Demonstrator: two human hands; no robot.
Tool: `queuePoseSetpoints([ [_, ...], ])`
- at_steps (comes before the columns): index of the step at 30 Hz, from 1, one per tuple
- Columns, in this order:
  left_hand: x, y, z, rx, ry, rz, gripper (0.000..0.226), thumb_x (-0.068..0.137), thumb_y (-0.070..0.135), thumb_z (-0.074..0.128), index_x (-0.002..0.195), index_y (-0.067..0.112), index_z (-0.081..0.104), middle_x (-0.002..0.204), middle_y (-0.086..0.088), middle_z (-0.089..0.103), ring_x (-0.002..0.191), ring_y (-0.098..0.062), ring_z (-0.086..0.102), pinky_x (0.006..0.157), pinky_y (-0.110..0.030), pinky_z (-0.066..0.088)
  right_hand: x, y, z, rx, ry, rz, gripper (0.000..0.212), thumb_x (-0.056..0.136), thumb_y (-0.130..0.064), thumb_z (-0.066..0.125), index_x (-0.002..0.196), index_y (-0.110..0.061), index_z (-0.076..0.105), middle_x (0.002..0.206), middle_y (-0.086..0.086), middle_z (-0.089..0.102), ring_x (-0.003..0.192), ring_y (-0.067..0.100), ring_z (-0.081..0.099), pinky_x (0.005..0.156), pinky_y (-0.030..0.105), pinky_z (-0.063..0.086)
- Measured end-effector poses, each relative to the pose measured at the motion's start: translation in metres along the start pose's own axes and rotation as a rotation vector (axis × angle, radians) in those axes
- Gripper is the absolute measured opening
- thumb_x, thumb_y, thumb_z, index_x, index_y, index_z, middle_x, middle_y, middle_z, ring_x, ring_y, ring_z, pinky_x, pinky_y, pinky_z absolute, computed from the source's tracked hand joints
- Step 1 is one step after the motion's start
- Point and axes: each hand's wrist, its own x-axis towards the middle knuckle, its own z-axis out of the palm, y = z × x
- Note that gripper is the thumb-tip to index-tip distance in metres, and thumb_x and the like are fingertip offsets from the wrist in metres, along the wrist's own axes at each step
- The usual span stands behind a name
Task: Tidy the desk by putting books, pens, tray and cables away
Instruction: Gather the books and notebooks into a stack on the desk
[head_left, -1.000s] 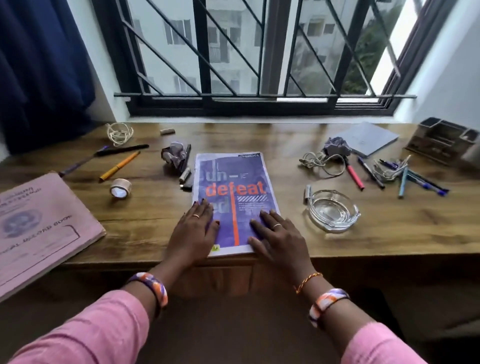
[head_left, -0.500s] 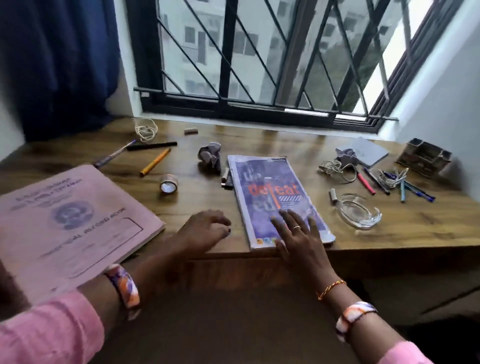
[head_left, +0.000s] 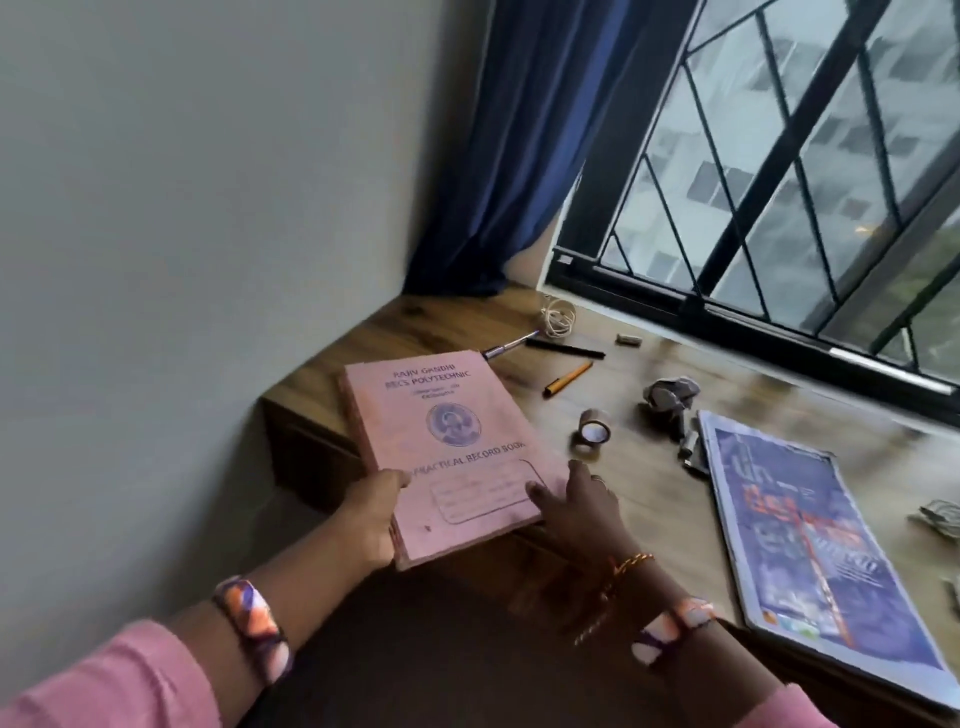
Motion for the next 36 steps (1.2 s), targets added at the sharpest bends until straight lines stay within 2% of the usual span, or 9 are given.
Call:
queuePoseSetpoints([
  [2, -0.007, 0.000, -0.004, 0.019, -0.005, 0.035, 0.026, 0.097, 0.008, 0.042, 0.120, -0.001, 0.051, 0.115, -0.018, 0.060, 0.101, -0.039, 0.059, 0.072, -0.048, 0.048, 0.002, -0.002, -0.006, 0.220, -0.041, 0.058, 0.057, 0.086, -0.045, 0.056, 0.124, -0.003, 0.046, 0.118, 0.014, 0.054, 0.115, 0.034, 0.051, 0.090, 0.036, 0.040],
  [6, -0.024, 0.013, -0.009, 0.009, 0.063, 0.227, 0.027, 0.098, 0.011, 0.043, 0.121, 0.001, 0.053, 0.117, -0.020, 0.061, 0.086, -0.032, 0.059, 0.072, -0.041, 0.051, -0.010, -0.011, -0.027, 0.902, -0.215, 0.126, 0.013, 0.090, -0.019, 0.056, 0.085, -0.007, 0.052, 0.069, 0.007, 0.052, 0.059, 0.019, 0.052, 0.062, 0.033, 0.048],
  [9, -0.048, 0.021, 0.000, 0.018, 0.044, 0.348, 0.023, 0.098, 0.010, 0.042, 0.116, 0.003, 0.055, 0.104, -0.014, 0.062, 0.083, -0.028, 0.058, 0.062, -0.035, 0.048, -0.019, -0.017, -0.052, 1.063, -0.212, 0.077, 0.008, 0.091, -0.008, 0.052, 0.085, -0.004, 0.051, 0.065, 0.008, 0.054, 0.058, 0.019, 0.054, 0.063, 0.034, 0.055],
  [14, -0.082, 0.033, 0.043, 0.100, -0.070, 0.549, 0.014, 0.097, 0.019, 0.044, 0.093, 0.017, 0.058, 0.086, -0.002, 0.065, 0.073, -0.018, 0.062, 0.051, -0.028, 0.050, -0.030, 0.003, -0.114, 1.129, -0.071, -0.106, 0.016, 0.089, -0.004, 0.050, 0.074, -0.006, 0.053, 0.064, 0.007, 0.062, 0.061, 0.021, 0.063, 0.068, 0.036, 0.057],
  [17, -0.095, 0.034, 0.092, 0.136, -0.183, 0.602, 0.020, 0.098, 0.021, 0.043, 0.096, 0.014, 0.061, 0.090, -0.007, 0.067, 0.071, -0.018, 0.063, 0.046, -0.025, 0.053, -0.034, 0.042, -0.154, 1.123, 0.018, -0.123, 0.013, 0.085, -0.005, 0.054, 0.073, -0.005, 0.058, 0.062, 0.009, 0.063, 0.053, 0.018, 0.064, 0.066, 0.033, 0.055],
  [22, -0.113, -0.002, 0.193, 0.173, -0.322, 0.593, 0.029, 0.098, 0.026, 0.044, 0.100, 0.005, 0.062, 0.081, -0.008, 0.065, 0.057, -0.016, 0.060, 0.039, -0.020, 0.050, -0.033, 0.139, -0.214, 1.114, 0.208, -0.044, 0.015, 0.087, -0.011, 0.057, 0.074, -0.010, 0.063, 0.059, 0.004, 0.065, 0.048, 0.012, 0.061, 0.043, 0.021, 0.052],
  [26, -0.107, -0.066, 0.262, 0.272, -0.386, 0.520, 0.027, 0.096, 0.026, 0.044, 0.089, 0.006, 0.061, 0.082, -0.010, 0.066, 0.071, -0.026, 0.062, 0.064, -0.038, 0.056, -0.035, 0.230, -0.229, 0.952, 0.342, -0.038, 0.013, 0.088, -0.007, 0.058, 0.079, -0.005, 0.067, 0.073, 0.012, 0.066, 0.048, 0.010, 0.060, 0.045, 0.018, 0.051],
  [30, -0.083, -0.133, 0.297, 0.377, -0.353, 0.467, 0.030, 0.096, 0.026, 0.040, 0.104, 0.007, 0.062, 0.097, -0.016, 0.069, 0.086, -0.034, 0.066, 0.077, -0.051, 0.056, -0.030, 0.292, -0.216, 0.881, 0.436, -0.016, 0.020, 0.090, 0.002, 0.052, 0.075, -0.003, 0.064, 0.066, 0.010, 0.061, 0.043, 0.004, 0.055, 0.038, 0.012, 0.042],
  [36, -0.055, -0.168, 0.309, 0.841, -0.172, 0.605, 0.035, 0.096, 0.028, 0.040, 0.119, 0.012, 0.061, 0.115, -0.015, 0.064, 0.102, -0.033, 0.060, 0.080, -0.033, 0.047, -0.005, 0.337, -0.181, 0.763, 0.499, 0.079, 0.017, 0.088, 0.004, 0.053, 0.075, 0.001, 0.065, 0.069, 0.010, 0.059, 0.053, 0.014, 0.046, 0.040, 0.013, 0.036],
])
